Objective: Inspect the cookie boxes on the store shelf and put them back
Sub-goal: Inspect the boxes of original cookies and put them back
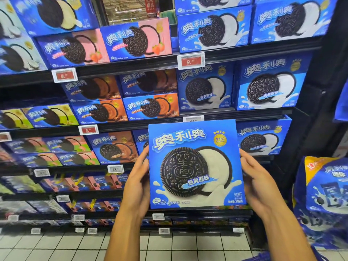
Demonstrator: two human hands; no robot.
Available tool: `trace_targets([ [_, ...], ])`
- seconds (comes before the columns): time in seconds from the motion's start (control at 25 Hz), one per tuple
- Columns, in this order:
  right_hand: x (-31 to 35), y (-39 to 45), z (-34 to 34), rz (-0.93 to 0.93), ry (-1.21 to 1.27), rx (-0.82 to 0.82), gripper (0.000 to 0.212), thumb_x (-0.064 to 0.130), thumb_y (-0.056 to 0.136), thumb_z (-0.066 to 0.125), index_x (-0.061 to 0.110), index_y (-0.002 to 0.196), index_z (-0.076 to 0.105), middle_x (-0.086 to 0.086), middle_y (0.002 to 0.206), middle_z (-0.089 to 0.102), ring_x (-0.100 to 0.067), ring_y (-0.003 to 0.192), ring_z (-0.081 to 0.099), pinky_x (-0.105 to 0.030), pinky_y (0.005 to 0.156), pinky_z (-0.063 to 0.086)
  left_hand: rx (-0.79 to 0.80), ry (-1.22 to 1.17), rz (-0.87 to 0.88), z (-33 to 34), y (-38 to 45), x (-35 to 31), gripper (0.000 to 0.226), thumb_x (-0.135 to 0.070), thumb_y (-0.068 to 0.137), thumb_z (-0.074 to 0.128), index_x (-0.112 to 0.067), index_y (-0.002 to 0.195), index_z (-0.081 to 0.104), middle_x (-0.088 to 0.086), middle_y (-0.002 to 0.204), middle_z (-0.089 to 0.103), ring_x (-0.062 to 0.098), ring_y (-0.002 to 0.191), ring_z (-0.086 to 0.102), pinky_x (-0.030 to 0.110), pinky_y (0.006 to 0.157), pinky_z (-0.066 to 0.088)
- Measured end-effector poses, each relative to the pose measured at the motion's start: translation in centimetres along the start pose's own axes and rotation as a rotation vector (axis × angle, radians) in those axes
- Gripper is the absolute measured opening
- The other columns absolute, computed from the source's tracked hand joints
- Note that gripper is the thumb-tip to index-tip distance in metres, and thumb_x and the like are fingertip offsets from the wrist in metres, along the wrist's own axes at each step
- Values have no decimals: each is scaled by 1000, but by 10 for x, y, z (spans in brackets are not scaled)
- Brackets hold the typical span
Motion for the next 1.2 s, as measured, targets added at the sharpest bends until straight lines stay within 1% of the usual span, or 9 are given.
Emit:
trace_targets([
  [0.12,3,0,1,3,0,8,42,30,87,62,21,129,64,-6,122,73,-23,104,72,-38,77,62,29,49,-4,0,2,5,53,-27,88,66,-31,139,54,3,136,63,23,118,64,35,83,58],
  [0.24,7,-4,8,15,22,68,43,30,85,64,17,125,68,-8,126,71,-29,118,67,-43,89,57,14,176,-18,-2,13,12,54,-26,88,68,-35,139,52,2,135,64,27,119,64,42,87,58],
  [0.32,10,-7,16,-3,45,123,45,27,83,65,18,127,68,-7,128,70,-28,120,66,-43,95,56,8,230,-36,0,22,18,51,-28,89,63,-31,139,52,0,132,66,24,117,65,36,83,59],
  [0.44,15,-16,30,-66,81,225,47,19,77,69,22,124,71,-2,128,71,-20,115,68,-34,88,60,16,211,-95,1,37,33,53,-25,92,56,-24,144,47,0,134,65,17,117,65,31,84,57],
  [0.56,15,-25,49,-166,-128,353,54,12,71,83,32,120,73,3,123,73,-13,110,70,-25,81,57,-42,253,-214,-2,49,46,49,-16,104,44,-19,152,34,10,145,54,25,127,57,47,102,49],
  [0.68,8,-29,72,-220,-225,357,50,13,76,79,28,123,72,0,116,75,-13,101,72,-25,78,57,-8,279,-252,-2,56,50,31,-11,105,41,-17,131,56,13,127,66,27,107,66,46,82,57],
  [0.84,0,-29,86,-267,-267,304,43,13,78,84,33,115,74,10,110,76,-8,104,71,-26,79,59,-26,219,-294,-4,59,53,27,-14,103,45,-8,127,57,17,115,66,33,103,58,50,90,46],
  [1.04,-1,-24,81,-248,-257,301,42,23,76,86,40,113,73,9,113,75,-10,104,71,-23,77,58,-38,257,-315,-9,63,55,29,-7,105,40,-19,114,65,10,112,74,26,95,70,51,88,53],
  [1.2,0,-14,67,-200,-203,293,45,30,72,87,35,115,74,1,118,74,-16,106,71,-26,78,58,-48,262,-282,-13,61,45,26,-15,103,46,-24,120,64,4,114,71,15,92,72,34,64,58],
])
Point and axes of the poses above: each hand's wrist, its own y-axis towards the middle knuckle, its own z-axis out of the palm, x = y × z, the point moved 1 cm from there along y, towards the middle knuckle
